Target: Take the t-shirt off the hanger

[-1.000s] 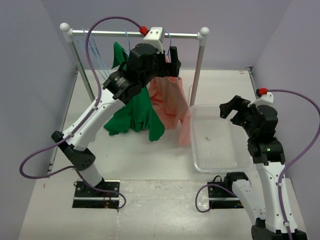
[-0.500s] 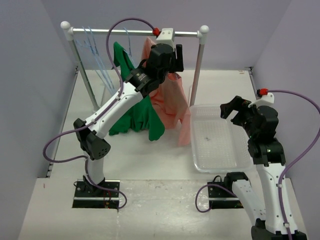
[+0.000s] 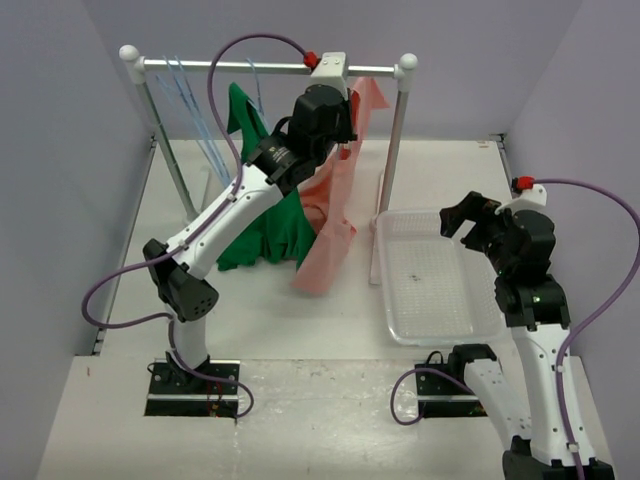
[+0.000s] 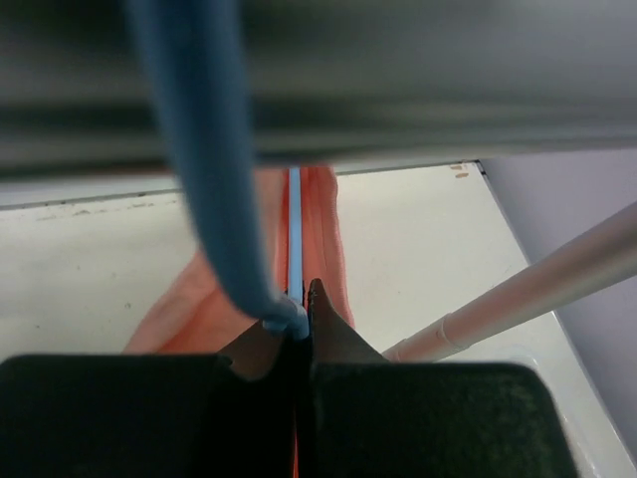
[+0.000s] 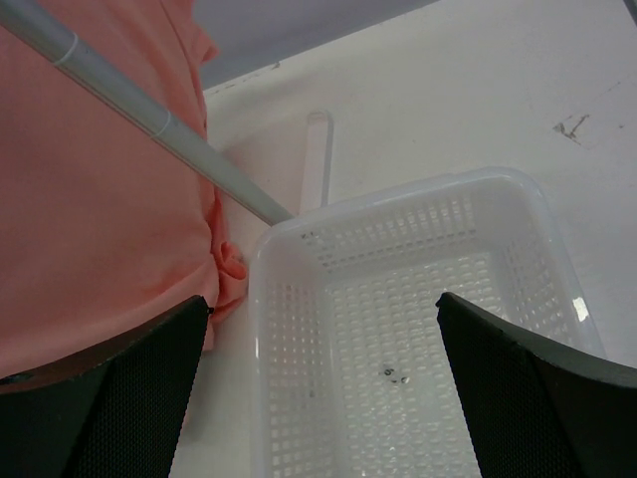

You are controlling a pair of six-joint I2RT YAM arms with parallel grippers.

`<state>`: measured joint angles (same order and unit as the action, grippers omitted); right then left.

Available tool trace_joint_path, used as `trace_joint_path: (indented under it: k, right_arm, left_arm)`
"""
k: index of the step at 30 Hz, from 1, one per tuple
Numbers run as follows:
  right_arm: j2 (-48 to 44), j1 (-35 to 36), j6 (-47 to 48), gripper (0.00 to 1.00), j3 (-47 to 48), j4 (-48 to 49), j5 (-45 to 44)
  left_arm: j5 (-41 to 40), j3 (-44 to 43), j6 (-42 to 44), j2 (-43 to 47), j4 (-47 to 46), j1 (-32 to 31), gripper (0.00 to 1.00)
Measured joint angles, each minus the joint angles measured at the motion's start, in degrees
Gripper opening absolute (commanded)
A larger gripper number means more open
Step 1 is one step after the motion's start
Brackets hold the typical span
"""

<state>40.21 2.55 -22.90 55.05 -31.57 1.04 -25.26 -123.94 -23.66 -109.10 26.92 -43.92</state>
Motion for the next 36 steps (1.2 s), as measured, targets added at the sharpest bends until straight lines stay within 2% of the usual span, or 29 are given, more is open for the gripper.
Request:
trace_joint_path:
  k: [7,16,20,24,28,32,36]
  right_arm:
    - [1.11,0.0,0.15,0.99,-0.22,0.55,1.7]
    - [1.7,0.0,2.25,0.99,-0.57,2.6,8.98]
    - [1.81,0.0,3.41,0.99,-0.9,3.17,12.83]
    - [2.49,0.52,6.23,0.99,-1.29,4.7,19.89]
    - [4.59,6.16,9.77,0.99,-1.25,5.6,22.47]
    - [8.92,17.79,14.95,0.99,-0.37,6.38,20.68]
    - [13.9,20.83,20.61,0.99,2.03,7.19,19.45]
  left_arm:
    - [4.68,3.82,4.35,5.81,-1.51,0.02,0.0]
    - [9.99,13.49,5.81,21.18,-3.37,-0.48,0.0]
    - [11.28,21.09,5.88,30.29,-3.08,-0.74,0.0]
    - [17.18,28.92,6.36,38.53,-1.53,-0.79,0.0]
    - [21.57,37.86,6.82,46.31,2.34,-0.85,0.0]
    - [24.22,43.36,6.97,51.47,7.76,-0.83,0.0]
    - [27.71,46.49,7.23,54.77,10.78,-0.85,0.0]
